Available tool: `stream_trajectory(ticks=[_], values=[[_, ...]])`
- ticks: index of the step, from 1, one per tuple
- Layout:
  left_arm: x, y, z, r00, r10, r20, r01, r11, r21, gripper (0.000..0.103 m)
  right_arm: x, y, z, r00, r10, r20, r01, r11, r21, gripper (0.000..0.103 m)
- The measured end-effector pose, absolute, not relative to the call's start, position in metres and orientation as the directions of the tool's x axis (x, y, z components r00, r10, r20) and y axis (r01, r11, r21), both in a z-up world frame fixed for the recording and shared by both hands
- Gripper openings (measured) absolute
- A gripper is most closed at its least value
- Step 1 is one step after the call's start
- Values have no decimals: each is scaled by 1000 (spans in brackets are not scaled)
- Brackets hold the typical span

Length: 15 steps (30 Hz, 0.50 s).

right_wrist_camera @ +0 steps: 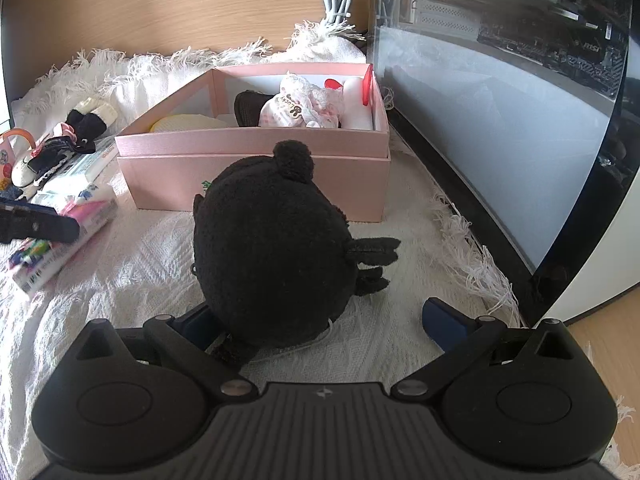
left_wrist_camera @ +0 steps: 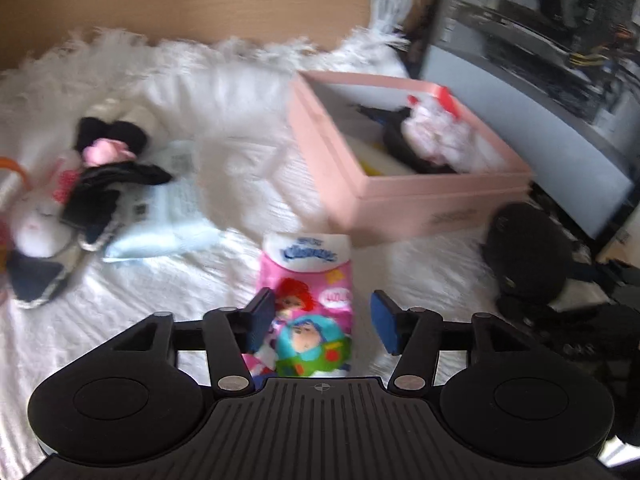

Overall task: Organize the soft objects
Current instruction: 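Lift the Kleenex pack toward the pink box with the left tool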

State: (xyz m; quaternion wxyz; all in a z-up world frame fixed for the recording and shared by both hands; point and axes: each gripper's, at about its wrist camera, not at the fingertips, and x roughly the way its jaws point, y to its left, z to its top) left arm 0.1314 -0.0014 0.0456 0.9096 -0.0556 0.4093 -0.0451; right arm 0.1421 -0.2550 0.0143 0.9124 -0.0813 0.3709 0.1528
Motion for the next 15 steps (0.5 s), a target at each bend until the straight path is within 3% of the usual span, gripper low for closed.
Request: stream_trajectory(ticks=[3, 6, 10, 15], values=[[130, 1, 46, 676, -37, -736, -28, 997, -76, 54, 142, -256, 14, 676, 223, -702, -341, 940, -29, 103], [132, 4, 42, 671, -48, -740, -23, 996, -85, 55, 143, -257, 15, 675, 225, -703, -344, 939, -30, 103], [138, 9, 41, 669, -78, -739, -18, 992, -121, 66, 143, -256, 15, 673, 226, -704, -347, 937, -30, 103], [149, 21, 31, 640, -66, -765, -85, 984, -156, 65, 144, -256, 15, 670, 232, -706, -353, 935, -28, 103]])
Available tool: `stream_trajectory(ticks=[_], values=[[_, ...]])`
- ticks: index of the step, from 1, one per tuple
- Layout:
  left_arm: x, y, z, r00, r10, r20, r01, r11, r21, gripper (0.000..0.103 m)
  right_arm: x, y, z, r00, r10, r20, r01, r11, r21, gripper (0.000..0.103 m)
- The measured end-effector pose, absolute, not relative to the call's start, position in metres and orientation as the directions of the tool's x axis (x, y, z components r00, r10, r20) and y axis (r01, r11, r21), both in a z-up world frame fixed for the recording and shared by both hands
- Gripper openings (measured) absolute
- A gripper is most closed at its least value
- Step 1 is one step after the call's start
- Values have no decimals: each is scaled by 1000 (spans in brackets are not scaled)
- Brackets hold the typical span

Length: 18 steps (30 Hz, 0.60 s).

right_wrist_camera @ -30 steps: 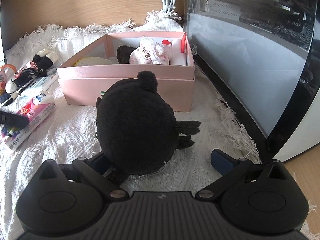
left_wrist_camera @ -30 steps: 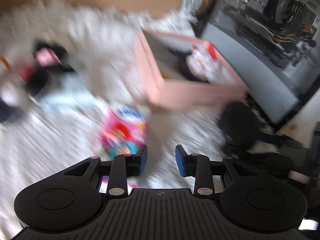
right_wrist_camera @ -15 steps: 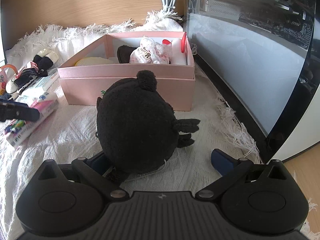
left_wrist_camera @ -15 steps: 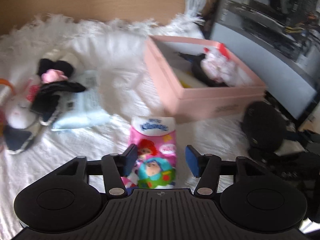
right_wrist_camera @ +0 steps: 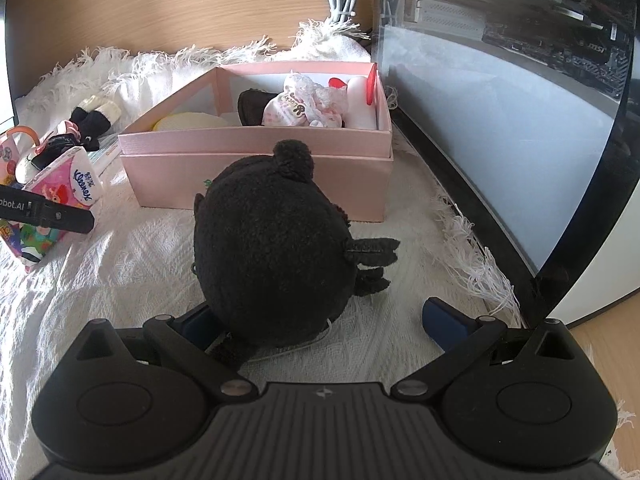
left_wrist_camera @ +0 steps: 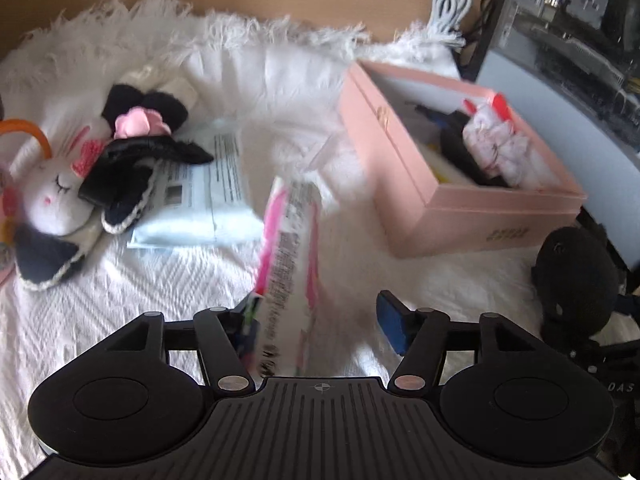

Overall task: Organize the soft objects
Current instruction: 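Lift the Kleenex pack toward the pink box with the left tool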

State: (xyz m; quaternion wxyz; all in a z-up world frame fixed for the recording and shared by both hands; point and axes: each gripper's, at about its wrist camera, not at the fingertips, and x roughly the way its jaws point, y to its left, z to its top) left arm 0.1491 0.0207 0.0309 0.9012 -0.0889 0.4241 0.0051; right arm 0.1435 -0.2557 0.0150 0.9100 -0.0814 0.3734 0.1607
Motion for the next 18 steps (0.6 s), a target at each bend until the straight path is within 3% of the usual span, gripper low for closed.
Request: stream_trajectory(ticks=[4, 6, 8, 10, 16, 18], values=[[147, 19, 31, 651, -80, -755, -60, 986, -156, 62, 143, -257, 15, 670, 234, -704, -354, 935, -27, 103], [145, 17, 30, 665, -102, -740, -36, 985, -169, 53, 144, -257, 15, 668, 234, -706, -358, 933, -28, 103], [142, 17, 34, 683, -124, -720, -26, 981, -194, 35, 144, -257, 16, 662, 238, -711, -365, 930, -29, 103], [137, 17, 42, 718, -120, -686, -26, 980, -199, 29, 145, -255, 19, 651, 236, -721, -388, 920, -49, 103], [139, 20, 48, 696, -115, -709, -50, 977, -207, 26, 133, -243, 49, 721, 265, -641, -456, 877, -150, 98], [138, 19, 46, 689, -109, -717, -52, 979, -199, 26, 141, -232, 52, 686, 290, -667, -482, 868, -119, 98]])
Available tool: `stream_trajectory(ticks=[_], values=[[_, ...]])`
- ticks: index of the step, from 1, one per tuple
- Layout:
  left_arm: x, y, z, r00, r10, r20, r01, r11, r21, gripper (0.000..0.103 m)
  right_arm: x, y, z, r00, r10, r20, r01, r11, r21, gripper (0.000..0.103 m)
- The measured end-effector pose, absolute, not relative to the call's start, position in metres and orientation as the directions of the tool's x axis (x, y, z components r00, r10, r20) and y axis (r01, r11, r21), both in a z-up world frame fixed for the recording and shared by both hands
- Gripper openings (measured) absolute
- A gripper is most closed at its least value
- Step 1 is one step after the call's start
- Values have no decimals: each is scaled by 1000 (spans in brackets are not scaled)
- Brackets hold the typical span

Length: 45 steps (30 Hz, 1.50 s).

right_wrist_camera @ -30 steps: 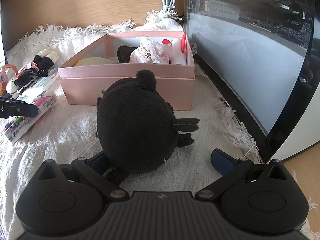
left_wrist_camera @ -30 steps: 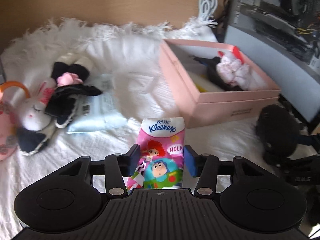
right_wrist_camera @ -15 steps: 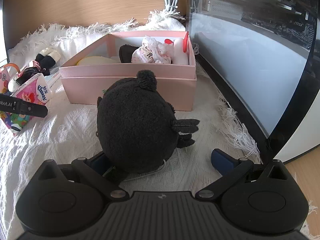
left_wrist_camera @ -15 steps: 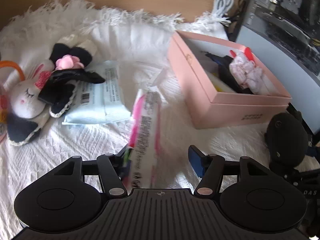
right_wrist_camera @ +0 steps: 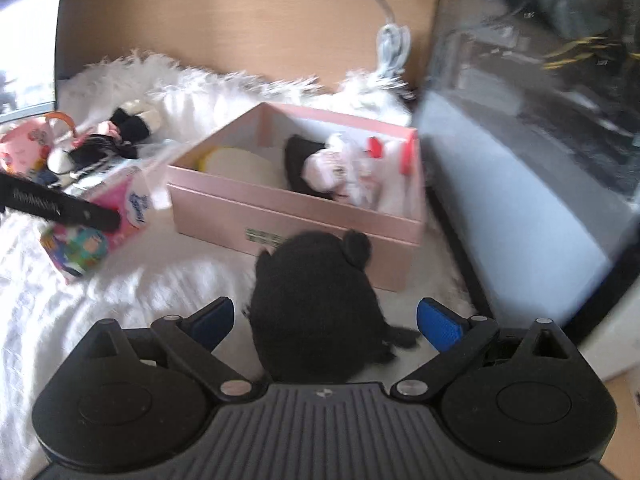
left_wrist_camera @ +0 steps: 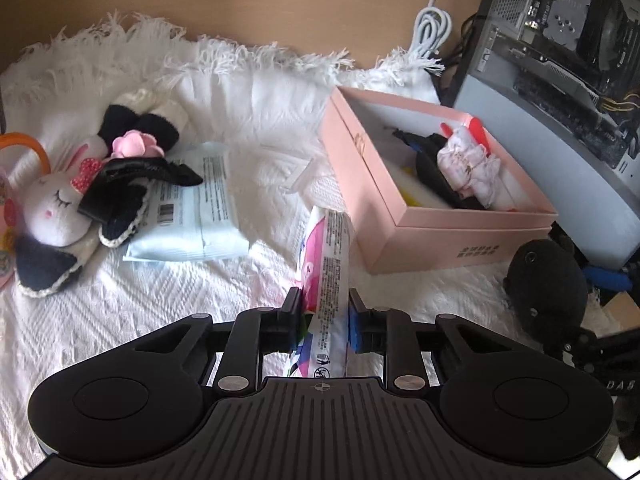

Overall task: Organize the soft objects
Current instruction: 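Lift the Kleenex pack toward the pink box with the left tool, then release the Kleenex pack into the box with the left tool while the right tool drops the black plush in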

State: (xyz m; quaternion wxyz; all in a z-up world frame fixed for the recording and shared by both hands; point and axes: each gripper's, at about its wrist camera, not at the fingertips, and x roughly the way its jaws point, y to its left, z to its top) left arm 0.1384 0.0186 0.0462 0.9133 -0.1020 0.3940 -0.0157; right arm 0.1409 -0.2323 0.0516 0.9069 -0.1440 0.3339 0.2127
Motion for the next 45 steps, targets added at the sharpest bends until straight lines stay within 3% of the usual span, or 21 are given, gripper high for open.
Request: stream_trajectory(ticks=[3, 6, 7, 8, 17, 24, 31, 34, 37, 39, 45], values=[[135, 19, 46, 690, -114, -715, -60, 975, -213, 25, 154, -218, 48, 662, 266, -700, -459, 883, -99, 97], [132, 19, 47, 683, -121, -720, -58, 974, -218, 25, 159, -211, 46, 638, 248, -730, -467, 878, -110, 82], [131, 19, 48, 680, -121, -723, -55, 975, -215, 24, 157, -211, 48, 630, 257, -733, -477, 872, -104, 70], [128, 18, 48, 678, -122, -725, -50, 976, -210, 24, 154, -212, 51, 619, 266, -739, -487, 868, -96, 69], [100, 1, 76, 689, -203, -696, 57, 972, -227, 24, 122, -230, 119, 631, 344, -695, -509, 860, -36, 68], [139, -4, 142, 773, -286, -567, 141, 948, -286, 24, 106, -235, 149, 697, 355, -622, -489, 871, -51, 68], [214, -20, 175, 826, -347, -445, 184, 911, -369, 27, 102, -242, 143, 714, 301, -632, -434, 899, -62, 68], [247, -23, 145, 781, -387, -490, 135, 871, -473, 27, 97, -250, 138, 714, 272, -645, -414, 907, -74, 68], [258, -40, 110, 747, -303, -592, 78, 924, -374, 27, 94, -258, 131, 711, 243, -660, -405, 909, -102, 68], [255, -47, 96, 743, -265, -615, 67, 943, -325, 27, 95, -262, 126, 702, 230, -674, -404, 908, -110, 68], [219, -14, 103, 809, -209, -549, -34, 917, -398, 27, 108, -254, 129, 692, 268, -670, -434, 897, -89, 68]])
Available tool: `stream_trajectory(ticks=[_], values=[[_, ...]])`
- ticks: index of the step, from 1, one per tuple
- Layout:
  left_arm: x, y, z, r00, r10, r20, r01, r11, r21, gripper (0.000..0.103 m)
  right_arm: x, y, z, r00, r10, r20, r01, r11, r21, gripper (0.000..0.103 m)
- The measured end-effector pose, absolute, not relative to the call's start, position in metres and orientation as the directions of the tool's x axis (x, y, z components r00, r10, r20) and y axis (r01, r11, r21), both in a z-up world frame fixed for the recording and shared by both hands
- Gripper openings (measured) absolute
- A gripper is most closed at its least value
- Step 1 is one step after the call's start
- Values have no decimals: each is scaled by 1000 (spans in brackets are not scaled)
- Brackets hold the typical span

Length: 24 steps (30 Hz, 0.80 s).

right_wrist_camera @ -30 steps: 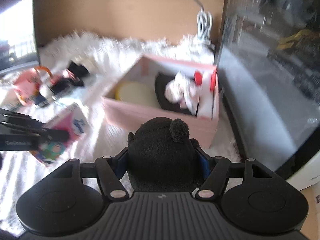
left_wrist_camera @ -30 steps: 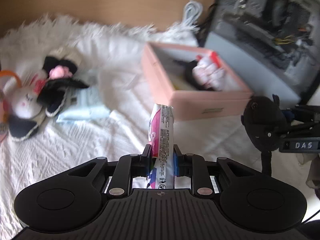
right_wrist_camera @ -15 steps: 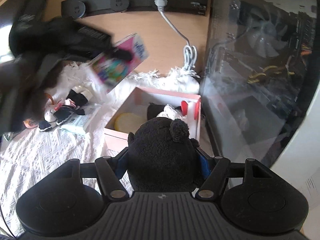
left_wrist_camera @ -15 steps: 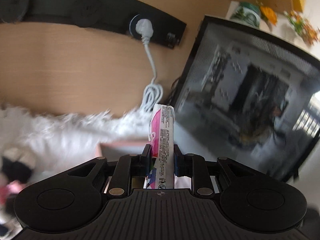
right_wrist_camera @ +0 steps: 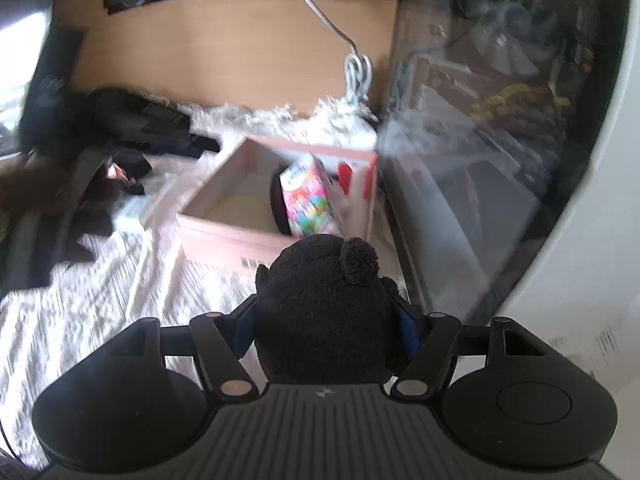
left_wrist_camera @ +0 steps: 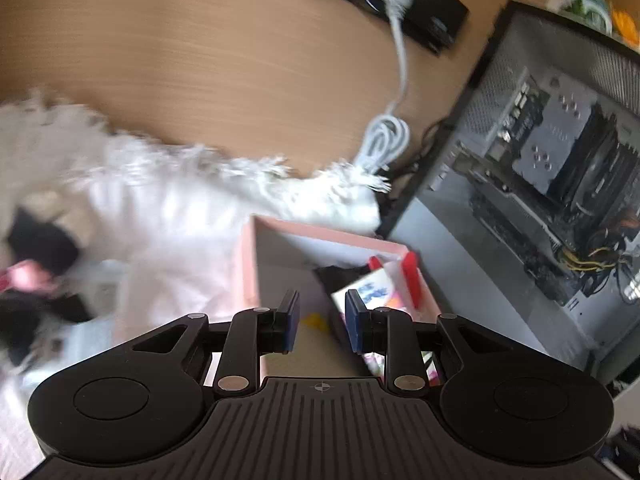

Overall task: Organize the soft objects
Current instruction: 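Release the Kleenex pack into the box with the left tool while the right tool drops the black plush in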

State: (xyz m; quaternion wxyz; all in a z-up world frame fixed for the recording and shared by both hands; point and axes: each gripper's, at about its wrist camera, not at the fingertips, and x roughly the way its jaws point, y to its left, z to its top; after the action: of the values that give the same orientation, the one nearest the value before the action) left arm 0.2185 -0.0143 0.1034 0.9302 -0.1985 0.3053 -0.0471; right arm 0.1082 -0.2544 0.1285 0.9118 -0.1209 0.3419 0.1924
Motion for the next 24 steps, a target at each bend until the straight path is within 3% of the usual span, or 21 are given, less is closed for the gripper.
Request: stream_trajectory(ticks=[10, 13, 17, 24], values=[[132, 14, 99, 743, -161, -650, -120, 923, -366, 27, 197, -168, 193, 737, 421, -528, -529, 846, -64, 68], [102, 28, 93, 740, -139, -658, -161, 913, -374, 27, 251, -141, 189, 690, 451, -566, -546, 838, 2, 75], [71, 48, 83, 734, -91, -673, -242, 890, -385, 27, 297, -131, 170, 574, 464, -675, -530, 839, 126, 76], [37, 72, 63, 733, -41, -679, -350, 833, -428, 27, 291, -112, 165, 615, 412, -673, -540, 841, 22, 79]])
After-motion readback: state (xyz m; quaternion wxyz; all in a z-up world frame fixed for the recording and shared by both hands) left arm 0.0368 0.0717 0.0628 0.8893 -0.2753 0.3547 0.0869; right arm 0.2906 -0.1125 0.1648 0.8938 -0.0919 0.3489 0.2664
